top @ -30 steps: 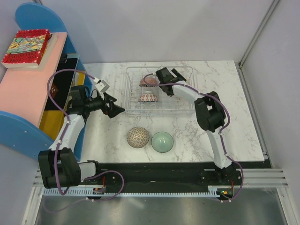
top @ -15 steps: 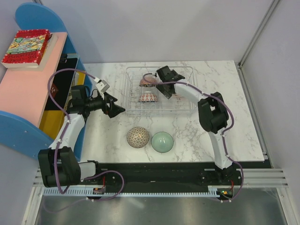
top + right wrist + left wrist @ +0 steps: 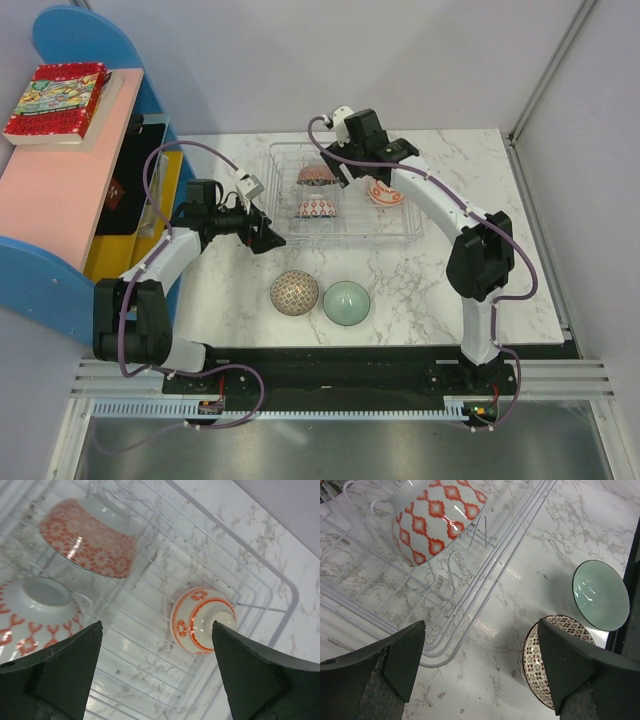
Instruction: Load the bowls into the dish rack
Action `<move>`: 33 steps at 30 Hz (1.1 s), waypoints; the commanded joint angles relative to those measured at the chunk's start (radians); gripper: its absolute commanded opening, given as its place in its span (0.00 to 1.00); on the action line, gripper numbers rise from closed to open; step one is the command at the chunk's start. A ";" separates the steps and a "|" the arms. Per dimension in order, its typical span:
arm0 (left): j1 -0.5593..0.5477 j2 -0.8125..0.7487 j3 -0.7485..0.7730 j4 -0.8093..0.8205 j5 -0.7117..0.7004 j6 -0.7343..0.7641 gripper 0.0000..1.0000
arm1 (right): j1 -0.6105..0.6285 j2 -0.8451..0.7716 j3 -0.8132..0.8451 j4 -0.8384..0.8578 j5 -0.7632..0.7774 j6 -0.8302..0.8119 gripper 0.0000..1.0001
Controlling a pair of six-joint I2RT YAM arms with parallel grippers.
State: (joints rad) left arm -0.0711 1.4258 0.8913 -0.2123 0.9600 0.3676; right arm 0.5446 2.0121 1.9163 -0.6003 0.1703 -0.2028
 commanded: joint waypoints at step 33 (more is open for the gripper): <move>-0.013 -0.045 -0.005 0.016 -0.015 0.037 1.00 | 0.126 0.174 0.006 0.014 0.060 0.048 0.97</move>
State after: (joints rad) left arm -0.0811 1.4158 0.8906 -0.2104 0.9413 0.3756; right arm 0.6708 2.1757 1.9549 -0.4904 0.1574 -0.1230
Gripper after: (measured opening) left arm 0.994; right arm 0.967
